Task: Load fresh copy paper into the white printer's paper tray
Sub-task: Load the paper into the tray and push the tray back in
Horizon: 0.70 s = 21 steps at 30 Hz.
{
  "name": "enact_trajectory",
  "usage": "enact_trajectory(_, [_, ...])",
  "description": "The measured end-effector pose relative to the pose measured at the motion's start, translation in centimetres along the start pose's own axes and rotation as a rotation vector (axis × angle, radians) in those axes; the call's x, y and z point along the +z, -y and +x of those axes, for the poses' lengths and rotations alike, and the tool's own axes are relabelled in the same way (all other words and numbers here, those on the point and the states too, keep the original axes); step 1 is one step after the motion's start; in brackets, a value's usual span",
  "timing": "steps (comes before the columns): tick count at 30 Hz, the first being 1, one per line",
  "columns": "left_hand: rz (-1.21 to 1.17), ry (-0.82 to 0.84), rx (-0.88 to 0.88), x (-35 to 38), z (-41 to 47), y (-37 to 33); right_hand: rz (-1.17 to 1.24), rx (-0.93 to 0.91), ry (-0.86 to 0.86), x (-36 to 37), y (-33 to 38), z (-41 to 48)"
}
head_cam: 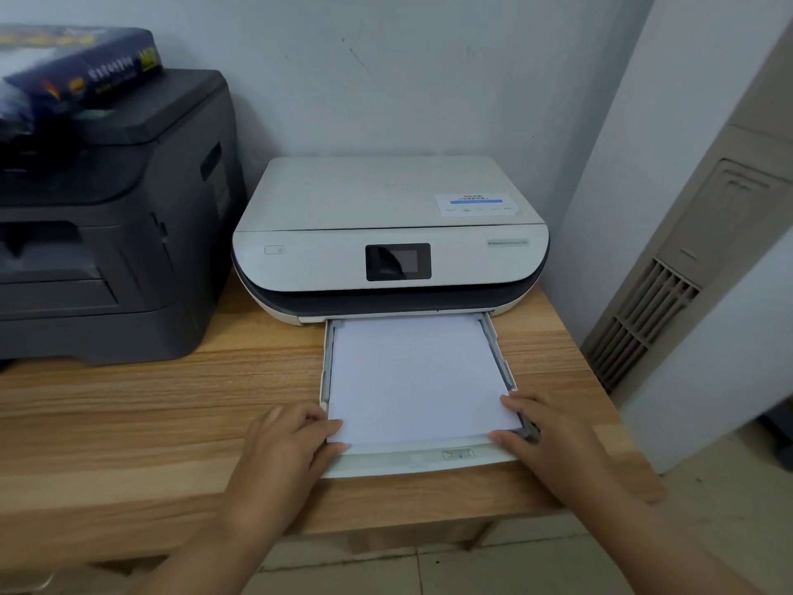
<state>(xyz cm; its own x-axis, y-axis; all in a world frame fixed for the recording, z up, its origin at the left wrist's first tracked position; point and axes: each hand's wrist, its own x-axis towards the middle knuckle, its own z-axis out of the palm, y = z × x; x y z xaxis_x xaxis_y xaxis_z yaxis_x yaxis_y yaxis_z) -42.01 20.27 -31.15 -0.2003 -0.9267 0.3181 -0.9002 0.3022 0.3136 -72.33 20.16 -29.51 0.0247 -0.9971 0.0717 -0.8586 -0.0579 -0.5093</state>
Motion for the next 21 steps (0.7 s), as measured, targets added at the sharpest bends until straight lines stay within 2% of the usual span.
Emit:
enact_trajectory(12, [0.178, 0.24, 0.055, -0.8, 0.2, -0.3, -0.195, -0.147, 0.022, -1.1, -0.2, -0.1])
enact_trajectory(17, [0.243, 0.279, 0.09, -0.9, 0.5, -0.1, -0.287, -0.224, -0.026, -1.2, -0.5, 0.0])
enact_trajectory(21, [0.238, 0.271, 0.111, -1.2, 0.4, 0.0, -0.404, -0.367, -0.031, -2.0, 0.7, 0.1])
